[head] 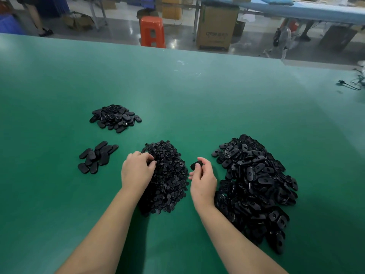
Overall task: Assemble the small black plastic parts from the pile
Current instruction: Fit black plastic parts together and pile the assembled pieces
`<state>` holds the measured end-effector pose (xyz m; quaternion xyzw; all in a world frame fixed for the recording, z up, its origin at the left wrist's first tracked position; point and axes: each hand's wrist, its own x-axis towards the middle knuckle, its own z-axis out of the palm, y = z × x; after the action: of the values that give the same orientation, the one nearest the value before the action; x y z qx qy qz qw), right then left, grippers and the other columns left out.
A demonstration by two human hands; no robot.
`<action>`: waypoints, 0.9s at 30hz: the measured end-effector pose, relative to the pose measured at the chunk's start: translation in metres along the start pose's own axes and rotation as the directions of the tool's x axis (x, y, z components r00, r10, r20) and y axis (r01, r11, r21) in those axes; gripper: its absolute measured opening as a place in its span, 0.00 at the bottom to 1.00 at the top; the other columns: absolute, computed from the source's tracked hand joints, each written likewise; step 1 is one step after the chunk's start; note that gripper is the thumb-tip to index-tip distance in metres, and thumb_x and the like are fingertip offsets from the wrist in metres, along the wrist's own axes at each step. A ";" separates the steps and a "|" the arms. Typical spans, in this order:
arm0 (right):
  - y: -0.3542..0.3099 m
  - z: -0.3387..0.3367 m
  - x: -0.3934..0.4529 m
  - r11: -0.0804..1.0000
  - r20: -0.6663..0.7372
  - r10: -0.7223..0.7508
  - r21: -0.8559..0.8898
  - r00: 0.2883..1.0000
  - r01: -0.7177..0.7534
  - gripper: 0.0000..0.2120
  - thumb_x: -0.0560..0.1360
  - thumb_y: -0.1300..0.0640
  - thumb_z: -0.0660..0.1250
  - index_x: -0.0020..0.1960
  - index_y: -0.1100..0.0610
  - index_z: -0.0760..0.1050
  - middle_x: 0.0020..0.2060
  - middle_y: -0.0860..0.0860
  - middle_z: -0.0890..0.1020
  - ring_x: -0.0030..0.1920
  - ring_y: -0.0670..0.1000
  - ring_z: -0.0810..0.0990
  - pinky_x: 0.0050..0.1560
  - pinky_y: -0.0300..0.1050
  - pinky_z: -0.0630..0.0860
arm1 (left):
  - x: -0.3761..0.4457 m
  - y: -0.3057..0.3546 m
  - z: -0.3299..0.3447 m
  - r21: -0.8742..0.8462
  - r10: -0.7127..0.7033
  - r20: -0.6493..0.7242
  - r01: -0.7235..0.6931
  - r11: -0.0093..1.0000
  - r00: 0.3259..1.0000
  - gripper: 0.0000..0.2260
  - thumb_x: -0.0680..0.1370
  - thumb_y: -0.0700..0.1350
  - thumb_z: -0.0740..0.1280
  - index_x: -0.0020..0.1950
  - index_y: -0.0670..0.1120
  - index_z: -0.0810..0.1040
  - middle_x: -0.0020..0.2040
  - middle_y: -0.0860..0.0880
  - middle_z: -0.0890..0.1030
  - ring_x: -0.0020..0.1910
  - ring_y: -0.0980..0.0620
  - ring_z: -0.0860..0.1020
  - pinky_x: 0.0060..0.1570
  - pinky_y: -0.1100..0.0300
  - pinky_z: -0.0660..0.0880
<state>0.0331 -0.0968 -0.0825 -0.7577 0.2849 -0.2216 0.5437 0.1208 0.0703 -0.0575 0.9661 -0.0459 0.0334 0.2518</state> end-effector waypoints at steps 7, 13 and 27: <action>0.001 0.000 -0.001 1.000 -0.001 0.005 0.011 1.000 -0.005 0.06 0.84 0.56 0.61 0.58 0.50 0.74 0.37 0.46 0.83 0.38 0.45 0.83 0.46 0.50 0.82 | -0.005 0.007 -0.012 -0.282 0.005 -0.040 -0.016 0.959 0.999 0.05 0.78 0.48 0.69 0.42 0.56 0.80 0.37 0.55 0.79 0.38 0.57 0.77 0.35 0.63 0.70; 0.001 0.000 -0.001 1.000 -0.008 0.008 0.027 1.000 -0.008 0.05 0.83 0.56 0.61 0.58 0.50 0.74 0.36 0.46 0.83 0.37 0.45 0.83 0.45 0.52 0.82 | -0.012 0.026 -0.026 -0.845 -0.011 0.168 0.150 0.513 0.986 0.06 0.78 0.41 0.72 0.44 0.51 0.85 0.33 0.50 0.79 0.30 0.55 0.71 0.32 0.62 0.69; -0.004 -0.003 -0.004 0.995 -0.030 0.024 0.102 0.999 -0.021 0.09 0.84 0.59 0.58 0.52 0.47 0.74 0.34 0.48 0.83 0.34 0.45 0.82 0.36 0.33 0.76 | -0.030 0.061 -0.002 -0.798 0.091 0.246 0.148 0.584 0.965 0.05 0.79 0.40 0.70 0.46 0.48 0.85 0.35 0.49 0.83 0.26 0.59 0.71 0.28 0.69 0.67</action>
<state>0.0291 -0.0957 -0.0777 -0.7221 0.2904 -0.2417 0.5795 0.0843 0.0202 -0.0293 0.7407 -0.0731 -0.1223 0.6565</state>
